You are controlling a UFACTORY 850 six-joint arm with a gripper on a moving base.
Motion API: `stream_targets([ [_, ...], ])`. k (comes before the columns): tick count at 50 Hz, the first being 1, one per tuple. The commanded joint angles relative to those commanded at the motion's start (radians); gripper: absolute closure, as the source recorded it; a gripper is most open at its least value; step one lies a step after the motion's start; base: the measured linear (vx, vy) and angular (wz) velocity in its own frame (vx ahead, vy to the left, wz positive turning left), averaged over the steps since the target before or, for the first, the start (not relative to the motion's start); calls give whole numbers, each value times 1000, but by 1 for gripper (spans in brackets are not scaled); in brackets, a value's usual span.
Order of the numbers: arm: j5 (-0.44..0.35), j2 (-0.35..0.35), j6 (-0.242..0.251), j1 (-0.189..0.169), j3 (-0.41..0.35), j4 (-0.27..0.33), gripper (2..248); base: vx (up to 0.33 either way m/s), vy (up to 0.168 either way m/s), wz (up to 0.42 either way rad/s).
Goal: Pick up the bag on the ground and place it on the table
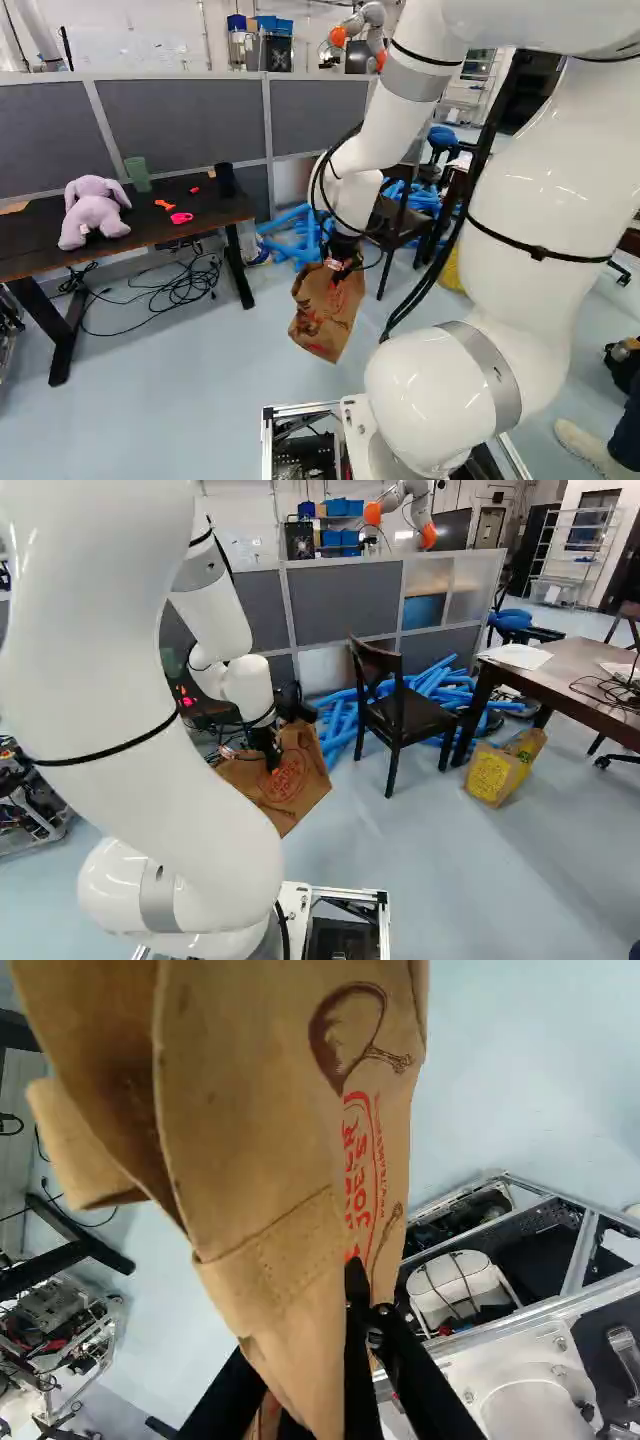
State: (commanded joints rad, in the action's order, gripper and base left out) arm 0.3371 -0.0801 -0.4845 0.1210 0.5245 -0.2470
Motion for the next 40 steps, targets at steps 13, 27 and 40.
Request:
stream_targets([
  [13,49,42,0,-21,11,0,228,0,0,0],
  [27,94,82,0,-37,27,8,228,0,0,0],
  [40,139,113,0,-49,48,28,228,0,0,0],
])
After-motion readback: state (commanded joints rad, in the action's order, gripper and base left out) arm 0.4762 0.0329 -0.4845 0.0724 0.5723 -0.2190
